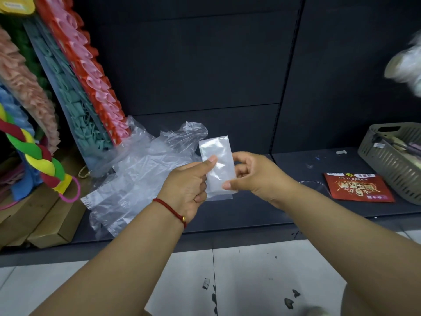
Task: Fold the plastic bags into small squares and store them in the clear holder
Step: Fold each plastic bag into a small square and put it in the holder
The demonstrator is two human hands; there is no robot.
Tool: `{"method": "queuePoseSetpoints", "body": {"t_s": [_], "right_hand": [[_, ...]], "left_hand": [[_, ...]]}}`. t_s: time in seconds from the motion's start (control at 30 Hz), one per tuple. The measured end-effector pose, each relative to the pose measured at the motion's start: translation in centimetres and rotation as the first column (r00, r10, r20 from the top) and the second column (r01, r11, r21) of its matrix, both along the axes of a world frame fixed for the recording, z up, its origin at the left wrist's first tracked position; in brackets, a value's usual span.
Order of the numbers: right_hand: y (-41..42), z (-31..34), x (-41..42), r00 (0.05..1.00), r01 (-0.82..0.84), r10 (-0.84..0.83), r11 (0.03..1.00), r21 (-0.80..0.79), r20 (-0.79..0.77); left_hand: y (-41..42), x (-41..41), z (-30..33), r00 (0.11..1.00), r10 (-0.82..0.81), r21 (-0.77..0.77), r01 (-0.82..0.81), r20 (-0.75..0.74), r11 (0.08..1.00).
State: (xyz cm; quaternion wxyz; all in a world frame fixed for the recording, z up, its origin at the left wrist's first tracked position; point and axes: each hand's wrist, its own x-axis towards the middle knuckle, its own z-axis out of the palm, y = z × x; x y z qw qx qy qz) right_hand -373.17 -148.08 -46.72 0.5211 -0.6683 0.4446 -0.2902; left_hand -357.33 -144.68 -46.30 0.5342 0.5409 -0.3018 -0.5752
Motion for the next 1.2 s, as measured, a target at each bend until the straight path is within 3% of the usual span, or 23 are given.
{"method": "queuePoseSetpoints", "body": {"t_s": [0.17, 0.37, 0.53, 0.7, 0.97, 1.2], "right_hand": [[0.0, 0.4, 0.1, 0.986, 0.136, -0.145, 0.985, -0.104, -0.077], [0.4, 1.2, 0.0, 0.948, 0.16, -0.189, 0.979, 0.128, 0.258], [0.1, 1.0, -0.2, 0.878, 0.113, -0.148, 0.988, 0.104, 0.455], [0.1, 0.4, -0.4, 0.899, 0.157, -0.116, 0.986, -0.063, 0.422], [1.2, 0.7, -0.2, 0.899, 0.232, -0.137, 0.954, -0.19, 0.415], [2.3, 1.1, -0.4, 0.863, 0.371, -0.238, 0.897, -0.239, 0.447]], "left_hand": [[0.2, -0.1, -0.1, 0.985, 0.059, -0.132, -0.038, 0.16, 0.99], [0.7, -0.7, 0.2, 0.961, 0.086, -0.311, 0.0, 0.263, 0.95], [0.7, -0.3, 0.5, 0.967, 0.043, -0.399, 0.064, 0.253, 0.915], [0.6, 0.2, 0.7, 0.978, 0.058, -0.455, 0.04, 0.198, 0.889], [1.4, -1.3, 0.8, 0.907, 0.265, -0.569, -0.034, 0.328, 0.821], [2.1, -2.8, 1.0, 0.942, 0.284, -0.532, -0.148, 0.182, 0.834]]}}
